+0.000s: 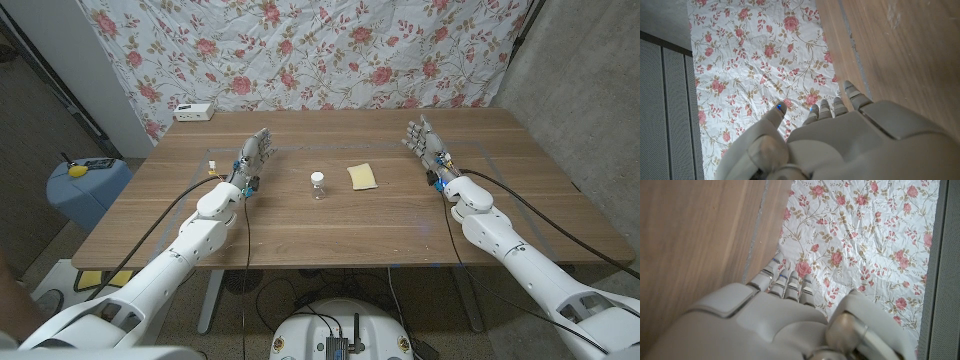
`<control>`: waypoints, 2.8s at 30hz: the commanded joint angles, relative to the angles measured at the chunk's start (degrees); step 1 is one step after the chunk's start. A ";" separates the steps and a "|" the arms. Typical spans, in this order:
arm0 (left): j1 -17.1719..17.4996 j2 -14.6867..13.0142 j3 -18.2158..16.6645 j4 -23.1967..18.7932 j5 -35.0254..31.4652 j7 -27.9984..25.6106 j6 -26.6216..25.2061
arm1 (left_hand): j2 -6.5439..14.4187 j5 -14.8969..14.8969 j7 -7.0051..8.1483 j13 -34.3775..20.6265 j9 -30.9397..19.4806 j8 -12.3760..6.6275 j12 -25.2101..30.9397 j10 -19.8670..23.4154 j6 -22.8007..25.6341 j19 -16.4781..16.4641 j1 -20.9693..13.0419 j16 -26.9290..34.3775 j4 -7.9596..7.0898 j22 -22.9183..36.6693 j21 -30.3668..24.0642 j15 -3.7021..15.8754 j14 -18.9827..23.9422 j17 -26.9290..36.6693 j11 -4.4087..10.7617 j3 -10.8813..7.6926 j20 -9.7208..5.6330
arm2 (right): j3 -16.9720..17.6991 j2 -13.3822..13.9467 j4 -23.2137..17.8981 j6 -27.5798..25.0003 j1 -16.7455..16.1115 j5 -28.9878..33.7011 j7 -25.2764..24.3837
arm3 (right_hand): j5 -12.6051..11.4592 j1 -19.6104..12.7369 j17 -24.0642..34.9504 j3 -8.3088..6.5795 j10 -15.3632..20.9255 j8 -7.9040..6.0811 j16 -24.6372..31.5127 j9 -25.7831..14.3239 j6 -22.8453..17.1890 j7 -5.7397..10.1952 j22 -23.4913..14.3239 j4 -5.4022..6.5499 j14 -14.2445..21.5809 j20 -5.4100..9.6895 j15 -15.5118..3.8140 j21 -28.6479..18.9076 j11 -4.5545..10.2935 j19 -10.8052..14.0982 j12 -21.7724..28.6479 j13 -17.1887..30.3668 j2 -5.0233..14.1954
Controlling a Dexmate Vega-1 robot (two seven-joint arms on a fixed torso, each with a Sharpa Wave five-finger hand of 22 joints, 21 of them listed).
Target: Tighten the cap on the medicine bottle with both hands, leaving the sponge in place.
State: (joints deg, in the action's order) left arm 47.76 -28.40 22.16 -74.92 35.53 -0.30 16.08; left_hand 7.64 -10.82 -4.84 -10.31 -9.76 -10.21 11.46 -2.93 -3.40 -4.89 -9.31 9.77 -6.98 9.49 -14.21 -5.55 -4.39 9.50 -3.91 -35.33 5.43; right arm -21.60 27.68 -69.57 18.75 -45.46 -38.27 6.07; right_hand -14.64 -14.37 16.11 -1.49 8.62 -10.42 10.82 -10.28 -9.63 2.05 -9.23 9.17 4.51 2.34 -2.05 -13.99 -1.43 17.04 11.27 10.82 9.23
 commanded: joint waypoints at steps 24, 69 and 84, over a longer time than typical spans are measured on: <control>3.92 -6.48 0.79 -12.81 -7.11 -5.81 -4.91 | -0.31 0.32 2.18 -0.05 -0.14 -0.21 -0.10 -0.19 0.66 0.30 -2.54 0.11 3.77 0.16 1.62 1.14 -0.18 -0.06 1.88 -0.47 0.17 | -0.33 -1.71 6.99 5.39 2.20 0.66 4.40 | -0.72 0.38 -0.59 -0.15 0.15 -0.18 0.22 -0.21 0.56 0.20 -0.21 0.08 -0.01 2.73 -0.29 0.74 0.24 0.47 0.11 0.19 0.09; 3.50 -13.41 1.62 -12.51 -5.17 9.14 -3.48 | -12.82 -1.37 9.71 -0.13 -0.17 -1.01 0.41 3.81 2.41 4.56 -20.76 0.50 17.62 0.15 4.29 8.78 3.60 0.09 9.89 2.08 3.05 | -0.18 -0.42 -2.25 5.24 -2.77 4.64 -5.25 | -1.20 0.86 -1.92 -0.91 1.27 -0.51 0.51 -0.14 -0.03 0.02 -0.22 -0.49 0.69 2.63 -0.07 1.89 -0.43 1.35 0.30 0.15 0.00; 3.13 -13.54 3.72 -12.28 -7.50 10.40 -3.19 | -16.84 -3.64 12.28 -0.16 -0.28 0.25 -0.08 3.61 -8.45 9.96 -32.97 0.28 17.21 0.18 4.05 7.66 2.80 0.05 8.23 4.34 5.14 | 0.16 0.34 -4.78 4.43 -3.83 5.40 -7.35 | -1.30 1.04 -2.28 -1.13 1.46 -0.58 0.52 -0.14 -0.27 -0.13 -0.23 -0.57 0.72 2.60 -0.09 2.20 -0.46 1.49 0.29 0.15 -0.05</control>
State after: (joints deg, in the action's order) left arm 51.41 -41.76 24.43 -87.65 29.53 8.72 12.64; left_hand -8.71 -13.90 8.07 -10.29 -9.73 -10.15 11.46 0.94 -9.35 4.57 -40.49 10.20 10.24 9.47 -9.85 1.81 -0.95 9.48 5.04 -31.56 9.73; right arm -21.69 27.51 -72.66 23.74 -48.60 -33.44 0.21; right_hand -15.74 -13.56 13.82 -2.30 9.54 -10.41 11.04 -10.26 -9.51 2.14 -9.19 8.36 4.49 2.36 -2.04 -11.85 -1.74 18.28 11.26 10.79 9.06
